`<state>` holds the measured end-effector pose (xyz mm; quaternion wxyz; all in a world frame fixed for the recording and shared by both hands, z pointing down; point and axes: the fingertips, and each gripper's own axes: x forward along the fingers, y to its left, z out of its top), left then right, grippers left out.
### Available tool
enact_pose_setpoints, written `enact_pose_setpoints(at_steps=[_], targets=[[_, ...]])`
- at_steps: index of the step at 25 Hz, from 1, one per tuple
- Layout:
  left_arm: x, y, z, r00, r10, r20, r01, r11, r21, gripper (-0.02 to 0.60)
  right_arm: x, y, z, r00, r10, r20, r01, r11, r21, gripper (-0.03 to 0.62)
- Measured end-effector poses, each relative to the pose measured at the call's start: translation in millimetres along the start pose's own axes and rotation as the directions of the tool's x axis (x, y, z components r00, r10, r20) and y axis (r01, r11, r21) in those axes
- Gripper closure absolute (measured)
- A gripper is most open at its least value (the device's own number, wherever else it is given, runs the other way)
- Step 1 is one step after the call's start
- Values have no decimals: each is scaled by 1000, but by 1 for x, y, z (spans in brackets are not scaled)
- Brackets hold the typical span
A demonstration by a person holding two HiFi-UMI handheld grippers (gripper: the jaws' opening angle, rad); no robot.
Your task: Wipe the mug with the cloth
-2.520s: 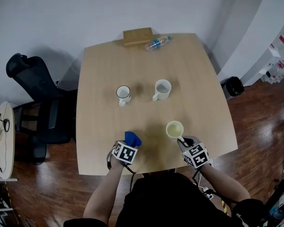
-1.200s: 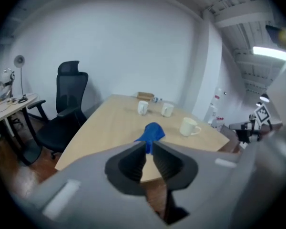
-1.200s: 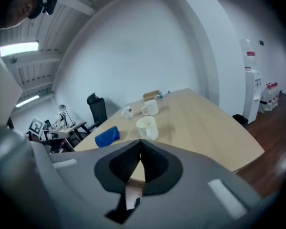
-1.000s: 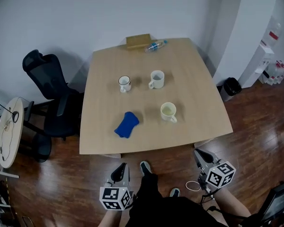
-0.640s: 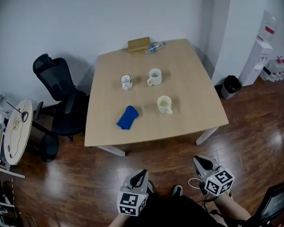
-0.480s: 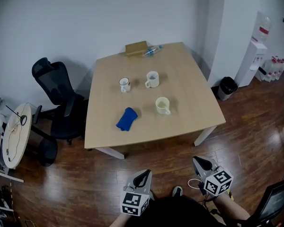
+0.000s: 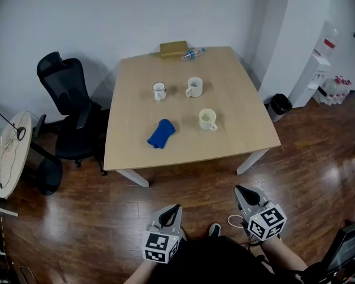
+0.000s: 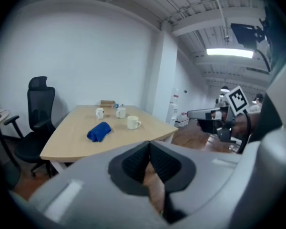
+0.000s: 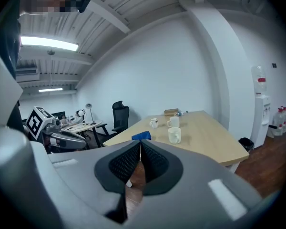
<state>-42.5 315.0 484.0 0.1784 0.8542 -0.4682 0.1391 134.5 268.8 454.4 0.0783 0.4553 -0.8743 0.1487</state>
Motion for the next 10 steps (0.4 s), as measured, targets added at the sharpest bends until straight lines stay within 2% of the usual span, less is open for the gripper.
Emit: enact_pose_setpoints(at_steps=[5,10], targets=[[-5,3,2,1000,-15,9,16,1000,-2,578,2,8,-1,1000,-12,-8,11,1000,-26,586],[-12,10,-10,1000,11,1,-11,999,31,578,0,12,0,1000,-12,-2,12,1000,-21,586]])
